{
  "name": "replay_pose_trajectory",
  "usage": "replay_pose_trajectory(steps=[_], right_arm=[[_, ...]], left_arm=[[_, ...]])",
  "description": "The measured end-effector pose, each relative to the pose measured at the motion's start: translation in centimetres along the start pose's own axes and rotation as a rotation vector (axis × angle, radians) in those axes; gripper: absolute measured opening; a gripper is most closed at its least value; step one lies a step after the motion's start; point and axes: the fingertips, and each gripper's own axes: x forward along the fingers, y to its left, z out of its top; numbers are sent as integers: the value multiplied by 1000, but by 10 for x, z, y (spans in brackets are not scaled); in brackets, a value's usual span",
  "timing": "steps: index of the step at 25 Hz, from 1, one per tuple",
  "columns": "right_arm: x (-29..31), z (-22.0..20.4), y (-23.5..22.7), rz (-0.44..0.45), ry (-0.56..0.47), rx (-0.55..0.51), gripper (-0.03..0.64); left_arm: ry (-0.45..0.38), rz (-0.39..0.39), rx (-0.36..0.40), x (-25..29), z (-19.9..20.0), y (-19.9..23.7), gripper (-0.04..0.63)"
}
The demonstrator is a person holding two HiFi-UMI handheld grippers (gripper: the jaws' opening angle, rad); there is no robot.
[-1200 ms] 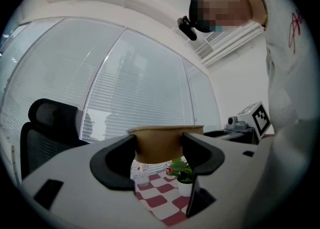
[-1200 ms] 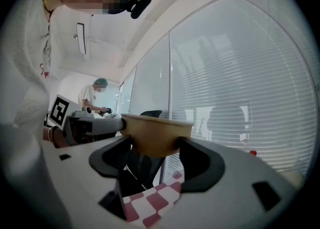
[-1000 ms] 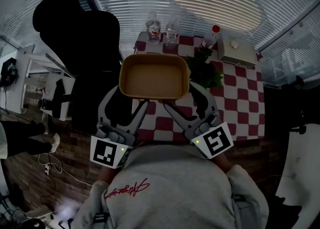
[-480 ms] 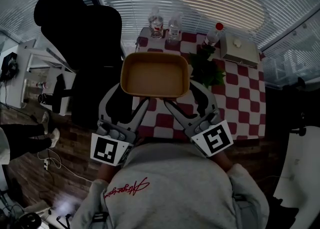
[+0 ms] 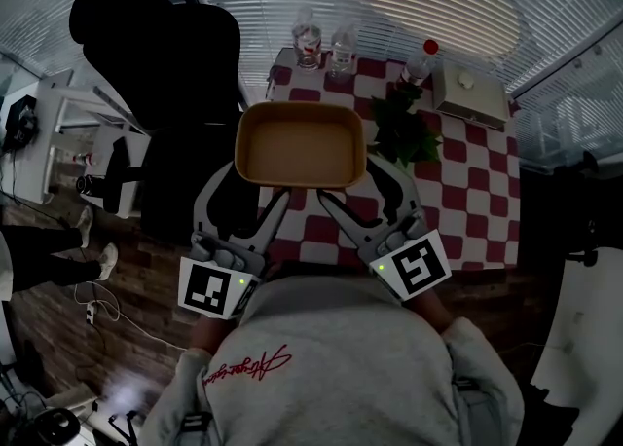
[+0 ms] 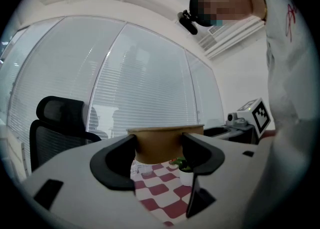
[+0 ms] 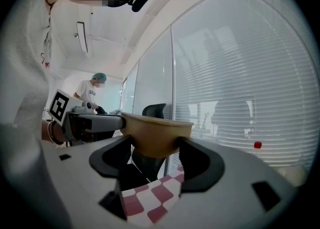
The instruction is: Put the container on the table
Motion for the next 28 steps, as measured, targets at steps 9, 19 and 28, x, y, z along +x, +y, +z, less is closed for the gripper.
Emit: replay_pose_trajectory(steps=[9, 19, 28], right_arm=[[-2, -9, 0, -3, 21, 1, 304], [-3, -14, -1, -1, 33, 2, 302], [-3, -21, -1, 0, 51, 0, 301]], left_arm=[[15, 2, -6, 1, -9, -3, 305], [34, 2, 1, 1, -14, -5, 305], [46, 3, 2, 1, -19, -5, 305]])
